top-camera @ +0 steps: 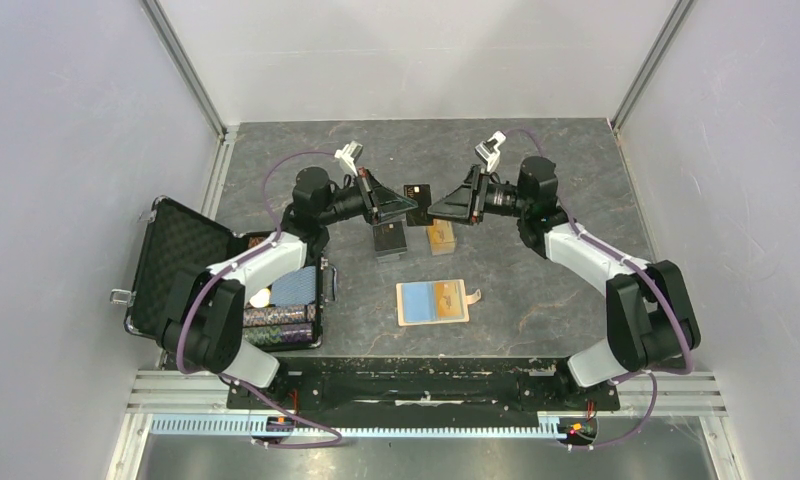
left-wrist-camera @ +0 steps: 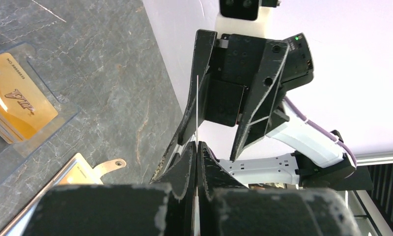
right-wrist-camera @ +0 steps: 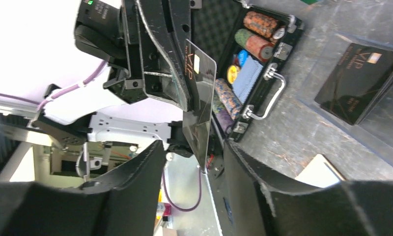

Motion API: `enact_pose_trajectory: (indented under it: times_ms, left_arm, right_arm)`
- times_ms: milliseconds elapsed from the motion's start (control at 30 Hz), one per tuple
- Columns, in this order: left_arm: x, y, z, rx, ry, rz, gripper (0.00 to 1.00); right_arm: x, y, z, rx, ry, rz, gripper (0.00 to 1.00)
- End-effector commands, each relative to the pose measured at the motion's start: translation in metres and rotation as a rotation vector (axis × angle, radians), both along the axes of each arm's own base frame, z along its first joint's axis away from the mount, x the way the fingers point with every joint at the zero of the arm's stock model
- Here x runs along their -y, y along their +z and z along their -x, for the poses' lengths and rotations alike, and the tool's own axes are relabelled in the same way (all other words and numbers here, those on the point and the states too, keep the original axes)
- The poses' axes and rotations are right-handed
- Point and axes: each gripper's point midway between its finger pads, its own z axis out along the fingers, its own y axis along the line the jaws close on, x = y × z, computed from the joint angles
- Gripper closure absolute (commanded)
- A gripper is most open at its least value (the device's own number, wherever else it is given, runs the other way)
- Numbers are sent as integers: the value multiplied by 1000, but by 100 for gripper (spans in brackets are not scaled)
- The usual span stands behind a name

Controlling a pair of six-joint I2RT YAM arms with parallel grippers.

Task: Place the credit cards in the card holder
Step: Insert the credit card into the card holder.

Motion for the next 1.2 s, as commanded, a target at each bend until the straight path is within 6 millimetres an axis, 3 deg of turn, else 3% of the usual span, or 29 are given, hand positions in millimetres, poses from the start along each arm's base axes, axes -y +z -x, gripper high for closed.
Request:
enact_pose_trajectory:
  times_ms: [0,400,467,533,633,733,800,833,933,1033,1167]
  left_arm:
    - [0,30,16,64,-49,87,98]
    - [14,33,32,67,-119,105,98]
    - [15,34,33,67,-122,104,96]
    - [16,32,35,67,-128,99,94]
    - [13,28,34,65,-103,73,76]
    - [4,13,27,51,-11,-30,40]
    - [-6,7,24,55,56,-114,17]
    - [-11,-1,24,39,81,-165,11]
    - [-30,-11,23,45,157,-303,6]
    - [-50,-28,26,22,220,-434,7]
    - [-66,-51,34,-28,236,-556,11]
  right_arm:
    - [-2,45,18,66,64,-193,52]
    - [-17,45,27,55,120,-207,66]
    - [-19,45,27,58,122,-208,77]
    - [-20,47,25,62,121,-211,97]
    - [-20,49,22,77,120,-208,100]
    - [-21,39,17,80,100,-152,100]
    - [-19,19,10,66,66,-44,100]
    - [-17,9,3,94,45,36,100]
    - [2,-25,-11,103,-42,315,100]
    - [23,-40,-18,163,-93,504,100]
    - [42,-44,-18,295,-139,661,100]
